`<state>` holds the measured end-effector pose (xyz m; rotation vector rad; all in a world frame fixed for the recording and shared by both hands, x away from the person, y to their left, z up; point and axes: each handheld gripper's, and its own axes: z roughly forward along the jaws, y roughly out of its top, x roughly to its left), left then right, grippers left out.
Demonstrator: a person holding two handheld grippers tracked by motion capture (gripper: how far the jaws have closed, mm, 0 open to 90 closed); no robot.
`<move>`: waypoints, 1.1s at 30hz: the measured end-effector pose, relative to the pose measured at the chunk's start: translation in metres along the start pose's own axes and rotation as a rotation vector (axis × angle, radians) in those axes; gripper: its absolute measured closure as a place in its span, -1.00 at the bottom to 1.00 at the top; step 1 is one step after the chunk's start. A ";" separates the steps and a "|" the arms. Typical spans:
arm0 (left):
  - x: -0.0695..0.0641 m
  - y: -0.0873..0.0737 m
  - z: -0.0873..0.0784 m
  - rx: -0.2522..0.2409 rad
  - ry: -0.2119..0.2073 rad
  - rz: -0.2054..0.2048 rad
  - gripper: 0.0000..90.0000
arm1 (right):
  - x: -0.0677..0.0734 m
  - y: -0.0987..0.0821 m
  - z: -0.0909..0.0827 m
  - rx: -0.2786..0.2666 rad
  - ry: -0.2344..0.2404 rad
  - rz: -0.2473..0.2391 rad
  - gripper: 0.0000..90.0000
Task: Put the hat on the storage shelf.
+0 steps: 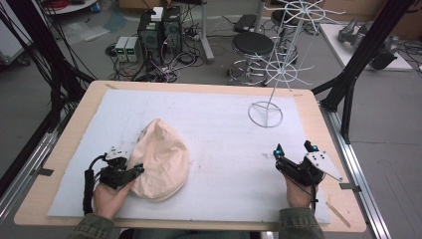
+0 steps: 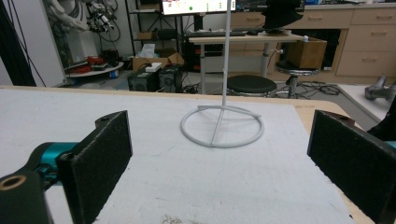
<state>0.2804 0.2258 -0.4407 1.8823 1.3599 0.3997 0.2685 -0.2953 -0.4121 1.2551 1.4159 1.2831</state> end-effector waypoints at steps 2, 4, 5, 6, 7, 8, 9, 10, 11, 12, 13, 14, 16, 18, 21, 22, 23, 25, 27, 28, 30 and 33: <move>0.001 0.000 -0.001 -0.002 -0.011 0.002 0.89 | 0.000 0.000 0.000 0.000 0.001 0.001 -0.87; 0.001 0.000 -0.001 0.000 -0.013 0.010 0.90 | -0.001 0.000 0.000 -0.003 0.000 -0.001 -0.87; 0.001 0.000 -0.001 -0.002 -0.014 0.017 0.91 | -0.001 0.000 0.000 -0.003 -0.001 -0.003 -0.87; 0.000 0.000 -0.002 -0.004 -0.014 0.022 0.91 | -0.001 0.000 0.000 -0.004 0.000 -0.004 -0.87; 0.000 0.000 -0.002 -0.007 -0.018 0.026 0.91 | -0.001 0.000 0.000 -0.002 0.000 -0.002 -0.87; 0.000 0.000 -0.002 -0.014 -0.020 0.027 0.91 | -0.001 0.000 0.000 -0.005 -0.001 -0.002 -0.87; 0.000 0.001 -0.003 -0.018 -0.022 0.031 0.91 | -0.001 0.000 -0.001 -0.004 -0.001 -0.002 -0.87; -0.001 0.001 -0.004 -0.023 -0.021 0.037 0.91 | -0.001 0.000 -0.001 -0.005 0.000 -0.005 -0.87; -0.002 0.001 -0.004 -0.024 -0.019 0.046 0.91 | -0.001 0.000 -0.001 -0.003 -0.001 -0.001 -0.87; -0.003 0.001 -0.005 -0.031 -0.019 0.057 0.91 | -0.001 0.000 -0.001 -0.003 -0.001 -0.001 -0.87; -0.004 0.002 -0.005 -0.037 -0.014 0.069 0.91 | -0.001 0.000 -0.001 -0.003 0.000 -0.001 -0.87; -0.005 0.002 -0.006 -0.039 -0.011 0.085 0.91 | -0.001 0.000 -0.001 -0.003 0.000 -0.001 -0.87; -0.007 0.003 -0.007 -0.057 -0.011 0.105 0.91 | -0.001 0.000 -0.001 -0.003 0.002 -0.002 -0.87; -0.009 0.003 -0.009 -0.071 -0.007 0.126 0.91 | -0.001 0.000 -0.001 -0.004 0.002 -0.001 -0.87; -0.013 0.005 -0.013 -0.103 0.001 0.167 0.91 | -0.001 0.000 -0.001 -0.004 0.003 0.000 -0.87; -0.015 0.005 -0.015 -0.114 0.004 0.179 0.91 | -0.001 0.000 -0.001 -0.004 0.004 0.000 -0.87; -0.016 0.006 -0.016 -0.123 0.003 0.191 0.91 | -0.001 0.000 -0.001 -0.004 0.005 0.002 -0.87; -0.017 0.007 -0.019 -0.148 -0.006 0.198 0.91 | -0.001 0.000 -0.001 -0.004 0.005 0.003 -0.87; -0.018 0.008 -0.023 -0.171 -0.020 0.207 0.91 | -0.001 0.000 -0.001 -0.004 0.006 0.004 -0.87; -0.019 0.009 -0.024 -0.178 -0.022 0.214 0.91 | -0.001 0.000 -0.001 -0.005 0.005 0.004 -0.87; -0.020 0.009 -0.026 -0.193 -0.023 0.223 0.91 | -0.001 0.000 -0.001 -0.005 0.005 0.005 -0.87; -0.021 0.010 -0.028 -0.209 -0.028 0.234 0.91 | -0.001 0.000 -0.001 -0.006 0.005 0.007 -0.87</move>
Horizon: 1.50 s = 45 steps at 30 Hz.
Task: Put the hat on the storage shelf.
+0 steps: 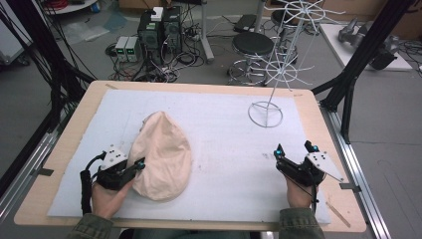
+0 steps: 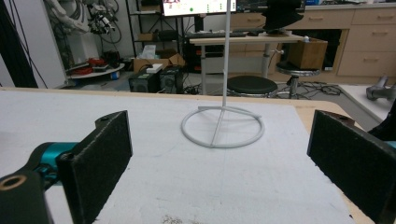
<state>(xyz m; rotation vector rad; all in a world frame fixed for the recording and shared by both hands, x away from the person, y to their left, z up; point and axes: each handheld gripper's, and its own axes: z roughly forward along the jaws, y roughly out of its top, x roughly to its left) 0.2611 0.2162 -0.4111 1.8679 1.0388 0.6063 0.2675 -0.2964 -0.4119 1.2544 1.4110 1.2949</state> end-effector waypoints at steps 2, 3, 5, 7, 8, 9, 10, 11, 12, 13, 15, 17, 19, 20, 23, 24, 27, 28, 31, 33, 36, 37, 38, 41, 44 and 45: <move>-0.001 0.001 -0.001 -0.013 -0.002 0.004 0.91 | -0.001 0.000 0.000 -0.002 -0.001 -0.003 -0.87; -0.001 0.002 -0.002 -0.019 -0.002 0.009 0.91 | -0.001 0.000 0.000 0.000 0.000 -0.003 -0.87; -0.003 0.003 -0.003 -0.031 -0.003 0.015 0.91 | -0.001 0.000 0.000 -0.001 -0.001 -0.004 -0.87; -0.005 0.005 -0.004 -0.045 0.002 0.020 0.91 | 0.000 0.000 0.000 0.000 0.000 -0.001 -0.87; -0.006 0.006 -0.005 -0.053 0.002 0.028 0.91 | -0.001 0.000 0.000 -0.001 -0.001 -0.004 -0.87; -0.007 0.007 -0.005 -0.059 0.006 0.034 0.91 | -0.001 0.000 0.000 -0.002 -0.001 -0.004 -0.87; -0.008 0.007 -0.006 -0.078 0.010 0.043 0.91 | 0.000 0.000 0.000 -0.001 -0.001 -0.001 -0.87; -0.009 0.008 -0.006 -0.088 0.009 0.047 0.91 | -0.001 0.000 0.000 -0.002 0.000 -0.004 -0.87; -0.009 0.008 -0.006 -0.093 0.007 0.054 0.91 | -0.001 0.000 0.000 -0.002 0.000 -0.005 -0.87; -0.010 0.009 -0.006 -0.103 0.003 0.052 0.91 | 0.000 0.000 0.000 0.000 0.000 -0.001 -0.87; -0.010 0.010 -0.007 -0.116 -0.002 0.069 0.91 | -0.001 0.000 0.000 -0.003 -0.001 -0.006 -0.87; -0.011 0.012 -0.007 -0.132 -0.009 0.074 0.91 | -0.001 0.000 0.000 -0.002 0.001 -0.006 -0.87; -0.011 0.014 -0.007 -0.144 -0.010 0.081 0.91 | 0.000 0.000 -0.001 0.000 0.000 -0.002 -0.87; -0.012 0.015 -0.007 -0.155 -0.009 0.082 0.91 | -0.001 0.000 0.000 -0.002 -0.001 -0.005 -0.87; -0.014 0.018 -0.008 -0.178 -0.012 0.093 0.91 | -0.001 0.000 0.000 -0.001 -0.001 -0.005 -0.87; -0.015 0.019 -0.009 -0.188 -0.011 0.099 0.91 | -0.001 0.000 0.000 -0.001 0.000 -0.005 -0.87; -0.018 0.025 -0.012 -0.214 -0.010 0.122 0.91 | 0.000 0.000 -0.001 0.000 -0.001 -0.004 -0.87; -0.019 0.027 -0.012 -0.223 -0.005 0.132 0.91 | 0.000 0.000 -0.001 -0.001 -0.001 -0.004 -0.87; -0.021 0.033 -0.013 -0.257 -0.008 0.152 0.91 | -0.001 0.000 0.000 -0.003 -0.001 -0.008 -0.87; -0.023 0.038 -0.013 -0.274 0.001 0.166 0.91 | 0.000 0.000 0.000 -0.001 0.000 -0.004 -0.87; -0.025 0.044 -0.013 -0.284 0.016 0.200 0.91 | 0.000 0.000 -0.001 -0.002 -0.001 -0.003 -0.87; -0.026 0.046 -0.012 -0.292 0.015 0.201 0.91 | 0.000 0.000 0.000 -0.001 -0.002 -0.005 -0.87; -0.027 0.048 -0.012 -0.302 0.014 0.202 0.91 | 0.000 0.000 0.000 0.000 -0.001 -0.004 -0.87; -0.029 0.055 -0.013 -0.325 0.032 0.225 0.91 | 0.000 0.000 -0.001 -0.002 -0.001 -0.004 -0.87; -0.029 0.061 -0.013 -0.343 0.032 0.230 0.91 | 0.000 0.000 -0.001 -0.002 0.000 -0.004 -0.87; -0.028 0.063 -0.013 -0.352 0.031 0.230 0.91 | -0.001 0.000 -0.001 -0.003 0.000 -0.007 -0.87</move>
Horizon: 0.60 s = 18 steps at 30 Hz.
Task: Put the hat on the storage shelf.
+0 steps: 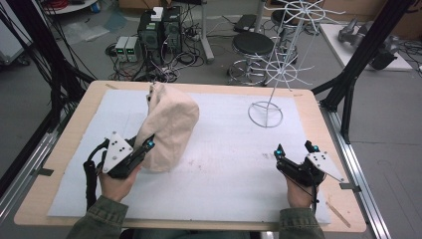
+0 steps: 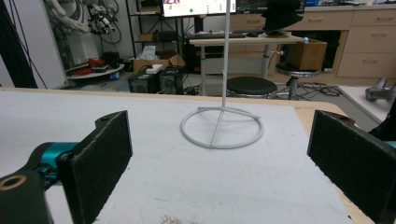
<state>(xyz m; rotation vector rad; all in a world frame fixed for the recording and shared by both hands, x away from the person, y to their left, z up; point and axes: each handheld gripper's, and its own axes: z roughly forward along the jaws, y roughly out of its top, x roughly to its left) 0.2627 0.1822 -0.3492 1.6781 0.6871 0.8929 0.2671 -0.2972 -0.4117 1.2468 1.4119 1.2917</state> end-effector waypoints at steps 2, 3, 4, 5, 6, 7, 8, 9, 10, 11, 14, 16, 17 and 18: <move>0.001 0.003 0.001 -0.009 0.000 0.002 0.91 | 0.000 0.000 0.000 0.001 -0.001 0.001 -0.87; 0.002 0.006 0.002 -0.018 -0.001 0.000 0.91 | 0.000 0.000 0.000 0.000 -0.001 0.000 -0.87; 0.002 0.007 0.002 -0.020 0.004 0.002 0.91 | 0.000 0.000 0.000 -0.001 0.000 -0.002 -0.87; 0.003 0.009 0.003 -0.030 0.005 0.001 0.91 | 0.000 0.000 0.000 -0.001 -0.001 -0.001 -0.87; 0.004 0.011 0.004 -0.039 0.003 -0.001 0.91 | 0.000 0.000 0.000 -0.001 -0.001 -0.001 -0.87; 0.005 0.012 0.004 -0.043 0.005 -0.001 0.91 | 0.000 0.000 0.000 -0.002 0.001 -0.002 -0.87; 0.006 0.014 0.005 -0.050 0.000 -0.006 0.91 | 0.000 0.000 0.000 0.000 0.000 0.000 -0.87; 0.007 0.015 0.005 -0.056 -0.001 -0.012 0.91 | 0.000 0.000 0.000 0.000 0.001 0.000 -0.87; 0.009 0.017 0.006 -0.062 -0.001 -0.014 0.91 | 0.000 0.000 0.000 -0.002 0.001 -0.002 -0.87; 0.010 0.018 0.007 -0.067 -0.001 -0.018 0.91 | 0.000 0.000 0.000 0.000 0.001 0.001 -0.87; 0.014 0.024 0.009 -0.090 -0.003 -0.020 0.91 | 0.000 0.000 0.000 -0.001 0.000 0.000 -0.87; 0.016 0.028 0.010 -0.103 -0.004 -0.019 0.91 | 0.000 0.000 0.001 -0.002 -0.002 0.003 -0.87; 0.016 0.031 0.011 -0.111 -0.009 -0.019 0.91 | 0.000 0.000 0.001 -0.002 -0.003 0.002 -0.87; 0.017 0.033 0.012 -0.127 -0.010 -0.024 0.91 | 0.000 0.000 0.001 0.000 -0.002 0.006 -0.87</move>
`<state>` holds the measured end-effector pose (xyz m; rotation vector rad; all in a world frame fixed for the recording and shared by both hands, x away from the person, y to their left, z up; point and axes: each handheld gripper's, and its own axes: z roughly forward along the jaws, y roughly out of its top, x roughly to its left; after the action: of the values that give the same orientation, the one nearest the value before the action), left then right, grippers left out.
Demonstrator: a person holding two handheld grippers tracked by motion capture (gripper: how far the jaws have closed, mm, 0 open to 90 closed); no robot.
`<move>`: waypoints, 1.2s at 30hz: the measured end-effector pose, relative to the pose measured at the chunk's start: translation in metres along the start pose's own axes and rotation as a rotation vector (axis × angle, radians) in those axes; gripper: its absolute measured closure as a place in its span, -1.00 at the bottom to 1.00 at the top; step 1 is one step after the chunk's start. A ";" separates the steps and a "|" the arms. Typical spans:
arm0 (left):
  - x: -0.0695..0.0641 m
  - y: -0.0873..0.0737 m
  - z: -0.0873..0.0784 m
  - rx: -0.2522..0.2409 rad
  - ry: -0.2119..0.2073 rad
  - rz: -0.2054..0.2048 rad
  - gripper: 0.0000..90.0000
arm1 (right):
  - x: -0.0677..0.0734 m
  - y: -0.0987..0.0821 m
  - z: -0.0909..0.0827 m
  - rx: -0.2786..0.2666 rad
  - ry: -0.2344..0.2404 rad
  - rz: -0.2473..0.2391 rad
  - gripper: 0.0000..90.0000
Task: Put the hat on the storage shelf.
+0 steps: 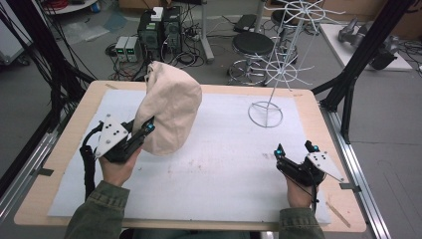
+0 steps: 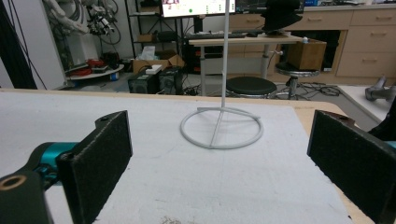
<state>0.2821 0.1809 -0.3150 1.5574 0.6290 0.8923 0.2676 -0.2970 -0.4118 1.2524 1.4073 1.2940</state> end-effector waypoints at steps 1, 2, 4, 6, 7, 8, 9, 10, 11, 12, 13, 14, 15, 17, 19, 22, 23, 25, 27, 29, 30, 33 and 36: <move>0.001 0.002 0.001 -0.010 -0.003 -0.004 0.91 | 0.000 0.000 0.000 -0.001 0.000 -0.003 -0.87; 0.001 0.004 0.002 -0.019 -0.003 -0.008 0.91 | 0.000 0.000 0.000 -0.002 0.000 -0.002 -0.87; 0.001 0.007 0.004 -0.034 -0.006 -0.005 0.91 | 0.000 0.000 -0.001 -0.003 -0.003 0.002 -0.87; 0.001 0.010 0.007 -0.043 -0.011 0.001 0.91 | 0.000 0.000 -0.001 -0.002 -0.002 0.005 -0.87; 0.001 0.012 0.008 -0.052 -0.012 0.004 0.91 | 0.000 0.000 0.000 -0.002 -0.002 0.002 -0.87; 0.001 0.014 0.009 -0.061 -0.014 0.004 0.91 | 0.000 0.000 0.000 -0.003 0.000 0.004 -0.87; 0.001 0.015 0.010 -0.067 -0.019 0.001 0.91 | 0.000 0.000 0.000 -0.002 0.000 0.002 -0.87; 0.001 0.017 0.012 -0.080 -0.022 -0.006 0.91 | 0.000 0.000 0.000 -0.002 0.001 0.003 -0.87; 0.002 0.019 0.014 -0.088 -0.027 -0.009 0.91 | 0.000 0.000 0.000 -0.005 0.001 0.006 -0.87; 0.002 0.021 0.015 -0.099 -0.032 -0.012 0.91 | 0.000 0.000 0.000 -0.008 0.001 0.008 -0.87; 0.003 0.023 0.017 -0.108 -0.036 -0.015 0.91 | 0.000 0.000 0.000 -0.003 0.002 0.008 -0.87; 0.003 0.025 0.019 -0.119 -0.039 -0.018 0.91 | 0.000 0.000 0.000 -0.002 0.002 0.008 -0.87; 0.004 0.028 0.021 -0.132 -0.046 -0.027 0.91 | 0.000 0.000 0.000 -0.002 0.002 0.008 -0.87; 0.005 0.031 0.025 -0.157 -0.060 -0.037 0.91 | -0.001 0.000 0.000 -0.002 0.003 0.006 -0.87; 0.005 0.036 0.030 -0.178 -0.073 -0.041 0.91 | -0.001 0.000 0.000 -0.003 0.005 0.006 -0.87; 0.004 0.044 0.036 -0.197 -0.087 -0.032 0.91 | -0.001 0.000 0.000 -0.003 0.003 0.009 -0.87; 0.004 0.046 0.038 -0.208 -0.098 -0.043 0.91 | -0.001 0.000 0.000 -0.004 0.001 0.010 -0.87; 0.002 0.053 0.043 -0.227 -0.116 -0.044 0.91 | -0.001 0.000 0.000 -0.002 0.005 0.010 -0.87; -0.001 0.059 0.049 -0.246 -0.133 -0.034 0.91 | -0.001 0.000 0.000 0.002 0.004 0.015 -0.87; -0.003 0.065 0.055 -0.263 -0.148 -0.025 0.91 | -0.001 0.000 0.000 -0.002 0.006 0.008 -0.87; -0.005 0.067 0.058 -0.273 -0.157 -0.031 0.91 | -0.001 0.000 0.000 -0.003 0.006 0.005 -0.87; -0.008 0.073 0.067 -0.289 -0.178 -0.028 0.91 | -0.001 0.000 0.000 -0.004 0.006 0.005 -0.87; -0.010 0.079 0.075 -0.304 -0.194 -0.024 0.91 | -0.002 0.000 -0.001 -0.001 0.004 0.007 -0.87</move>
<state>0.3311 0.1159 -0.2423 1.3391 0.3535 0.7678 0.2673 -0.2987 -0.4120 1.2556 1.4066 1.3027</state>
